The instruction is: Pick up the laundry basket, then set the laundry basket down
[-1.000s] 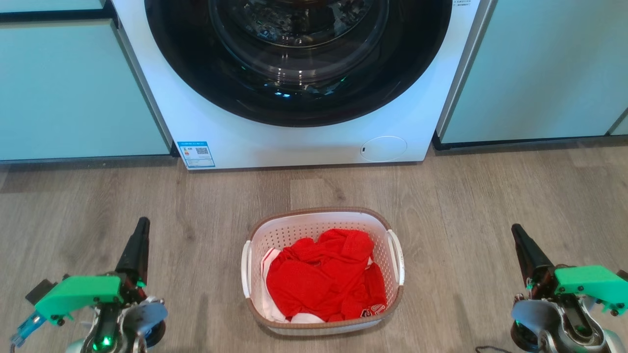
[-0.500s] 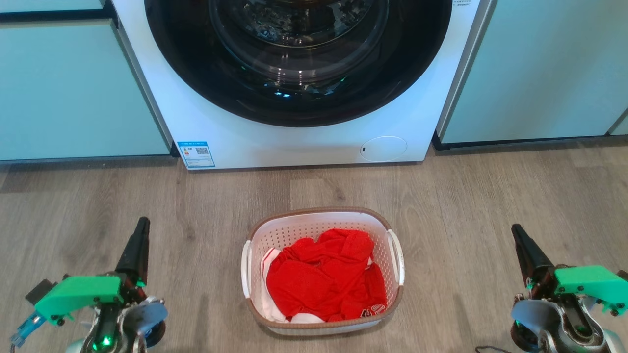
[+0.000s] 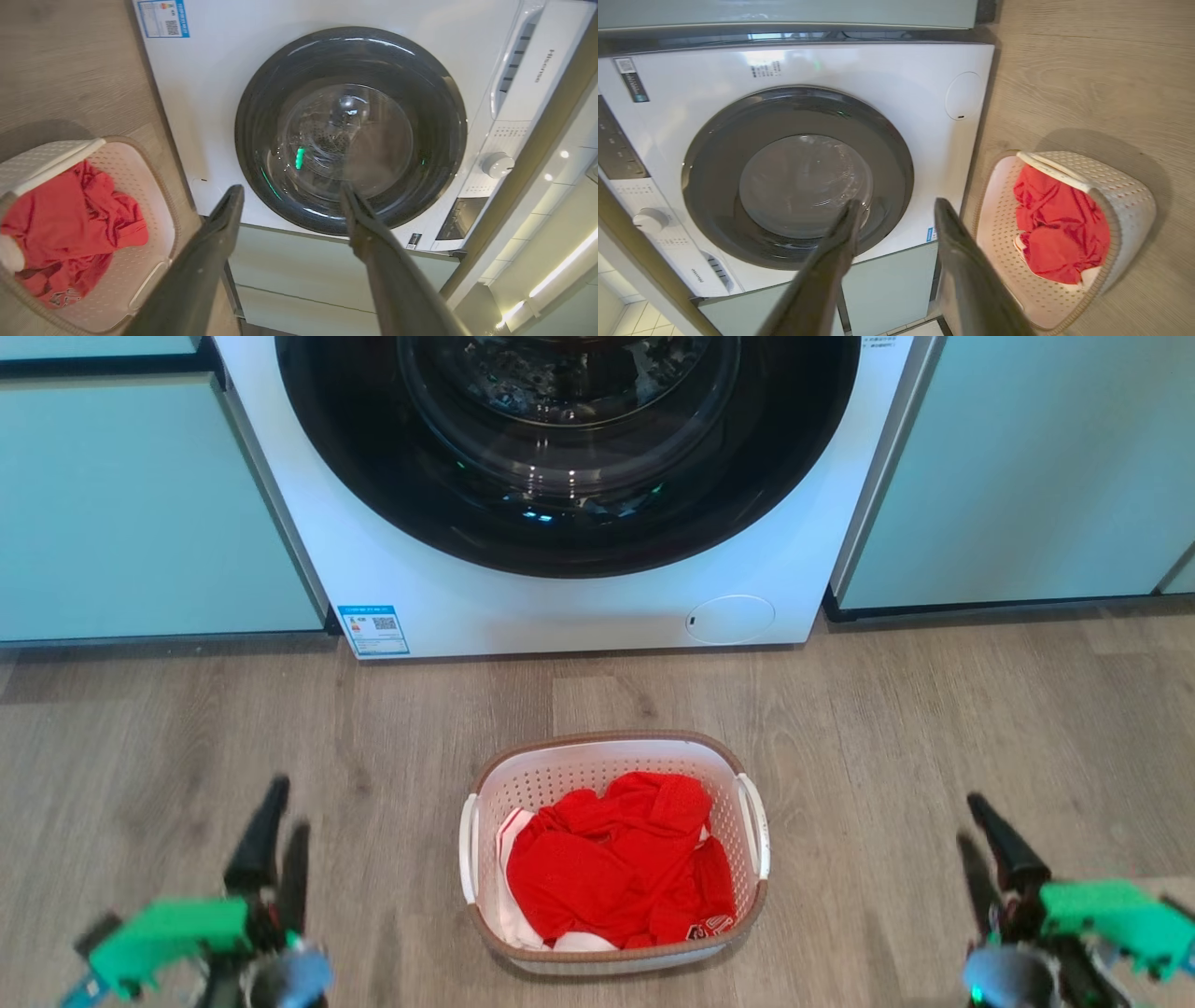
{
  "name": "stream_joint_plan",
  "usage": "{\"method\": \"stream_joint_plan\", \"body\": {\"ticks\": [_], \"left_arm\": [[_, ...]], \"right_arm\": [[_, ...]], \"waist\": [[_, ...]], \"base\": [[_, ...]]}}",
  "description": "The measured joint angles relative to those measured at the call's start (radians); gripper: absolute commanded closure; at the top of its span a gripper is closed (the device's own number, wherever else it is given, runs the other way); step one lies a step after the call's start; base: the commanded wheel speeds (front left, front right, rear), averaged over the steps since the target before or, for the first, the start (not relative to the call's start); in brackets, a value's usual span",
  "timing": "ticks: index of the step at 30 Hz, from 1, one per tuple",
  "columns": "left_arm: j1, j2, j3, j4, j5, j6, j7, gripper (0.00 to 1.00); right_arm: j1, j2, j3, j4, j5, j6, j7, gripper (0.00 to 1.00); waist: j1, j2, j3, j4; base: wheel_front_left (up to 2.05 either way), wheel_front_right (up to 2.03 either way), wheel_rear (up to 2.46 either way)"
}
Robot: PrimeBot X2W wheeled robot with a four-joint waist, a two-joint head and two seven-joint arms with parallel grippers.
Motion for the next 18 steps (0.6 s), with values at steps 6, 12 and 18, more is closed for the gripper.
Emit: {"method": "stream_joint_plan", "body": {"ticks": [6,12,18], "left_arm": [[0.063,-0.009,-0.002,0.038,0.0,0.0,-0.009,0.0],[0.053,-0.009,-0.007,0.016,0.027,0.0,-0.026,0.0],[0.053,-0.009,-0.011,-0.006,0.07,0.005,-0.042,0.0]], "right_arm": [[0.046,0.004,0.009,0.039,0.0,0.0,-0.006,0.0],[0.042,0.004,0.023,0.03,-0.016,0.0,-0.024,0.0],[0.042,0.004,0.026,0.02,-0.064,0.0,-0.037,0.0]], "waist": [[0.0,0.0,0.0,0.0],[0.0,0.0,-0.001,-0.001],[0.0,0.0,-0.002,-0.001]], "base": [[0.0,0.0,0.0],[0.0,0.0,0.0],[0.0,0.0,0.0]]}}
